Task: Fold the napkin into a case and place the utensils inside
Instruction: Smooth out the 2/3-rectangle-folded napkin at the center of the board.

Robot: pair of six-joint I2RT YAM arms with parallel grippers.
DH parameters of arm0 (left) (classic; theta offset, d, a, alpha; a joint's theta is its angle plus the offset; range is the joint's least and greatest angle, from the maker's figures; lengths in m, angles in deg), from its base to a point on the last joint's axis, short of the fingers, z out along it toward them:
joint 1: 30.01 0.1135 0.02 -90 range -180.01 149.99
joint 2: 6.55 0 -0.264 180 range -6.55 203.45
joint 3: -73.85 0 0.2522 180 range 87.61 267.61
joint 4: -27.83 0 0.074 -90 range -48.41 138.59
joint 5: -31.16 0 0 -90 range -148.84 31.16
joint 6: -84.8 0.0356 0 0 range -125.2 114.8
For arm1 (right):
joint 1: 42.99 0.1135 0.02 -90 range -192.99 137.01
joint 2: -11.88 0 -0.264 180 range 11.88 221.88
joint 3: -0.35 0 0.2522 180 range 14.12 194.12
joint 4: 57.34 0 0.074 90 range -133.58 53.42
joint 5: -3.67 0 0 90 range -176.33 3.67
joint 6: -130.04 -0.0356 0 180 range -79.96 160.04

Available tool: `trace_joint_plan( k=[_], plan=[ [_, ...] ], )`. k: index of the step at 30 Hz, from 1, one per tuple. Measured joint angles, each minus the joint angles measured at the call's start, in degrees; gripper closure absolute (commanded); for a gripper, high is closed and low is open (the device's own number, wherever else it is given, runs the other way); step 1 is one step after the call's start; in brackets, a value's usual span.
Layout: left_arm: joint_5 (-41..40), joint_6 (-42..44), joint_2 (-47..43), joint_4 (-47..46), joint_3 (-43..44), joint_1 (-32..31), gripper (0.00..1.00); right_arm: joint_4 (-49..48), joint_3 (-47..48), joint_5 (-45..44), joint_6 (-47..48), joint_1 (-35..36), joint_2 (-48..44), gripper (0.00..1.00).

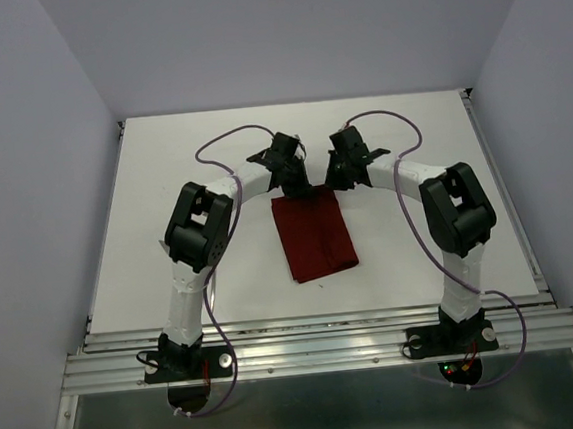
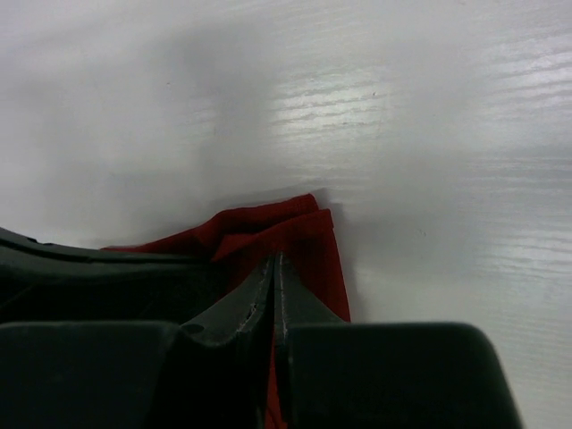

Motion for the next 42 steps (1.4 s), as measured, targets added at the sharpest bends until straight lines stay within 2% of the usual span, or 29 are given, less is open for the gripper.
trace_joint_plan(
  k=[3, 13, 26, 38, 39, 40, 42],
  plan=[
    [0.1, 0.1, 0.0, 0.0, 0.0, 0.0, 1.00, 0.3, -0.9, 0.0, 0.2, 0.0, -1.7, 0.92],
    [2.9, 1.2, 0.0, -0.5, 0.0, 1.4, 1.00, 1.1, -1.2, 0.0, 1.2, 0.0, -2.4, 0.80],
    [8.6, 3.1, 1.7, -2.0, 0.0, 3.4, 1.00, 2.0, 5.5, 2.6, 1.6, 0.0, 0.9, 0.79],
    [9.4, 4.6, 1.7, -2.5, -0.3, 4.1, 1.00, 2.2, 8.4, 6.2, 1.5, 0.9, 7.3, 0.81],
    [9.3, 4.8, 1.7, -2.4, -0.3, 4.2, 0.95, 2.2, 8.5, 6.2, 1.5, 0.9, 7.4, 0.81],
    [9.2, 5.1, 1.7, -2.3, -0.3, 4.2, 0.81, 2.1, 8.5, 6.3, 1.5, 0.9, 7.5, 0.81],
    [8.6, 5.4, 1.7, -2.2, -0.3, 4.1, 0.64, 2.0, 8.5, 6.3, 1.4, 0.9, 7.5, 0.81]
  ],
)
